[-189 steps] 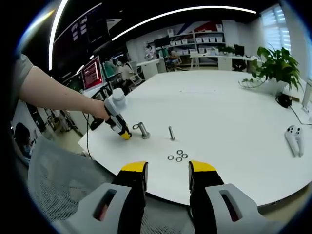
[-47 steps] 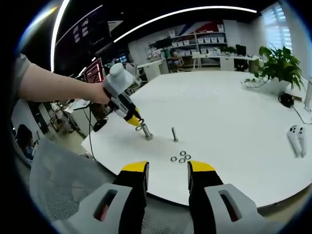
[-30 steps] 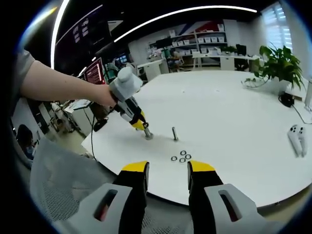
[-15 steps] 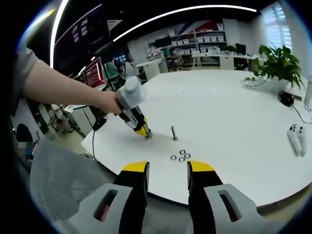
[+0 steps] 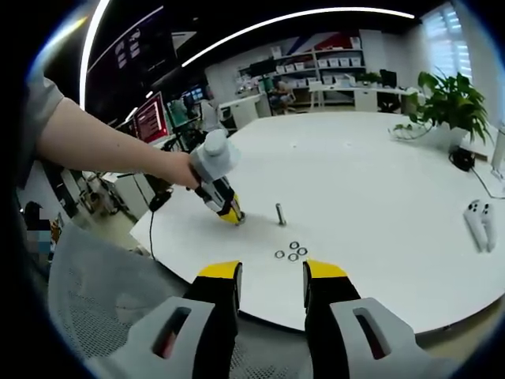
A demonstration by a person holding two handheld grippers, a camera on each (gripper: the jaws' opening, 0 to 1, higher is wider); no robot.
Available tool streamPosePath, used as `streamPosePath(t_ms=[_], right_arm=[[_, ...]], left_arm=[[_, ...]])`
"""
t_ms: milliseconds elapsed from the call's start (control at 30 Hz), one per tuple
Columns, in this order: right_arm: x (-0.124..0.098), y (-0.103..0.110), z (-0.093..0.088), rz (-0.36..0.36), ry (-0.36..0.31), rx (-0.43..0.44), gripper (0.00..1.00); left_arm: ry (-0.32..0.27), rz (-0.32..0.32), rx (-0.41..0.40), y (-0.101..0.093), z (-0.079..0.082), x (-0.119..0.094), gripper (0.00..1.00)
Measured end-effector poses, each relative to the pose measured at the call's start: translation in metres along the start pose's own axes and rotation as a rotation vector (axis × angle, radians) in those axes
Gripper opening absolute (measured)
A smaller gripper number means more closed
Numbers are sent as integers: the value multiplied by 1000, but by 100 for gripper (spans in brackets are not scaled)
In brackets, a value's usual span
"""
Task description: Place the washer onto the threaded stud by aligning its center hole with the stud, sliding it down to the base, and recovering from edge contact or off-axis alignment until the washer reaches the visible bottom stop.
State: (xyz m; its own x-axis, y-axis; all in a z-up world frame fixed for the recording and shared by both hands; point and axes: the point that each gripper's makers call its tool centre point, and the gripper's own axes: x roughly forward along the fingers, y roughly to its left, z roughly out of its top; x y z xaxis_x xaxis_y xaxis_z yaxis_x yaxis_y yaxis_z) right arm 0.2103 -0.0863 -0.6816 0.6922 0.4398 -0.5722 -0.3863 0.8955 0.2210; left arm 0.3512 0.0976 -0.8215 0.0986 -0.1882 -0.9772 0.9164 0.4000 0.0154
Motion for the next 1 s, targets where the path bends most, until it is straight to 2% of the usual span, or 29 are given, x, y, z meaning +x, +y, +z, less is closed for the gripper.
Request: streamPosePath(t_ms=[333,567,767,933,1000], right_arm=[[0,0,0,-1,1,3,34],[0,0,-1,0,3,1,34],[0,0,-1,-1,4,2,34],[0,0,-1,-2,7,1,34],[0,0,-2,-2,8,0,34]], left_arm=[[-46,16,-18,6,-6,-7,24],[-44,30,-100,16,-31,-14,24],[-57,97,-189,39,-47,-18,24],[-60,126,-260,53,-56,-18,24],[-58,133,-264,54,-57,-16,25]])
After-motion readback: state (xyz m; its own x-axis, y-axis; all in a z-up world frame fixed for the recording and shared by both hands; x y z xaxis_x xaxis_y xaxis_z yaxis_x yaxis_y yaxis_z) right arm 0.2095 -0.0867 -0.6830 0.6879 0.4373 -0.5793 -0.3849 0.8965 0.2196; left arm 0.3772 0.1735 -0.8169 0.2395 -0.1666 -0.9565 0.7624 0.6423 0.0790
